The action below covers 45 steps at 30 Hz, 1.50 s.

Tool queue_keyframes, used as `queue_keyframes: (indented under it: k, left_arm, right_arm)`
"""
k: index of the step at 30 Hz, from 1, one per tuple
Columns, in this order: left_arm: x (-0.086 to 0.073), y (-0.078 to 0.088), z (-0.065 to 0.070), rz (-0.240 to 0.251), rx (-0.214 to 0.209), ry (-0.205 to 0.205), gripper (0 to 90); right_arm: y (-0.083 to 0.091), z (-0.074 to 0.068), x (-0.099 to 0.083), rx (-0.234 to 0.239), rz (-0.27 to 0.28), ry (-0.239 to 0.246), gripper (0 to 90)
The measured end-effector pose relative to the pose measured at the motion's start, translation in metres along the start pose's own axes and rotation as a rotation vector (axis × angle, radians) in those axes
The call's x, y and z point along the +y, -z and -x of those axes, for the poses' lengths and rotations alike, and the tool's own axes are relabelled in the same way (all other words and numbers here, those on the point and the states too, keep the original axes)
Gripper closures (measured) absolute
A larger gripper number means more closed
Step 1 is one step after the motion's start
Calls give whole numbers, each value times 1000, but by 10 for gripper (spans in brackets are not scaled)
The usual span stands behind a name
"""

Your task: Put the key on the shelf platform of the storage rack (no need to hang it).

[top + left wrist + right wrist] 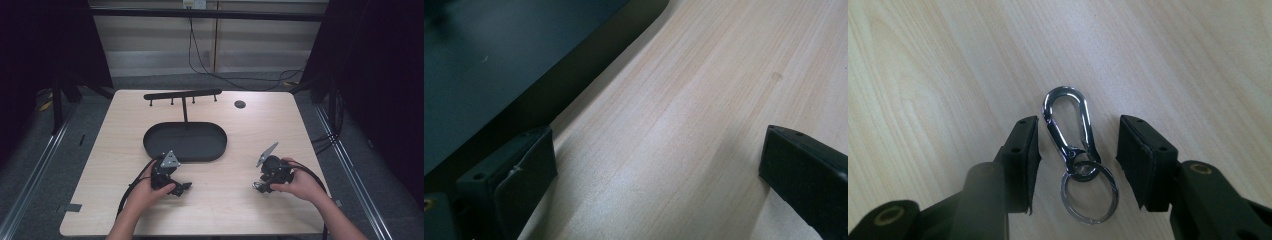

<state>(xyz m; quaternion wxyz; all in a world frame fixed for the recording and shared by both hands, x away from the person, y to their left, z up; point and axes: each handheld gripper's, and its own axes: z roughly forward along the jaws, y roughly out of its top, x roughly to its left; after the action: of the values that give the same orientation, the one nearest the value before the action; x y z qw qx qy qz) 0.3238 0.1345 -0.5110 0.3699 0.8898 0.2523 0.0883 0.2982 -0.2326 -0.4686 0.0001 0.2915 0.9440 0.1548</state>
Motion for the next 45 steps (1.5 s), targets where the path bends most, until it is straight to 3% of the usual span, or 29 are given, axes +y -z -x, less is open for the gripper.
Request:
queue_keyframes:
  k: [6,11,21,24,25,26,27,30,32,45]
  left_arm:
    - [0,0,0,-4,3,-3,14]
    - [0,0,0,-1,2,-3,14]
    - [0,0,0,0,1,-2,14]
    - [0,0,0,0,1,-2,14]
    - [0,0,0,0,2,-2,14]
    - [0,0,0,0,2,-2,14]
    - [0,0,0,-1,1,-3,14]
    - [0,0,0,-1,1,-3,14]
    - [0,0,0,-4,3,-3,13]
    - [0,0,0,-4,2,-4,13]
  right_arm:
    - [-2,-1,1,-22,-27,14,564]
    - [-2,-2,3,-46,-43,2,684]
    - [-2,0,7,-56,-72,-2,724]
    - [-2,0,7,-50,-64,-4,729]
    - [2,1,6,-37,-35,-21,798]
    - [2,1,6,-37,-35,-21,798]
    - [13,3,6,-26,19,-45,863]
    - [14,5,6,-23,12,-45,863]
    - [8,5,6,-50,-20,-41,862]
    - [10,6,10,-39,-30,-48,865]
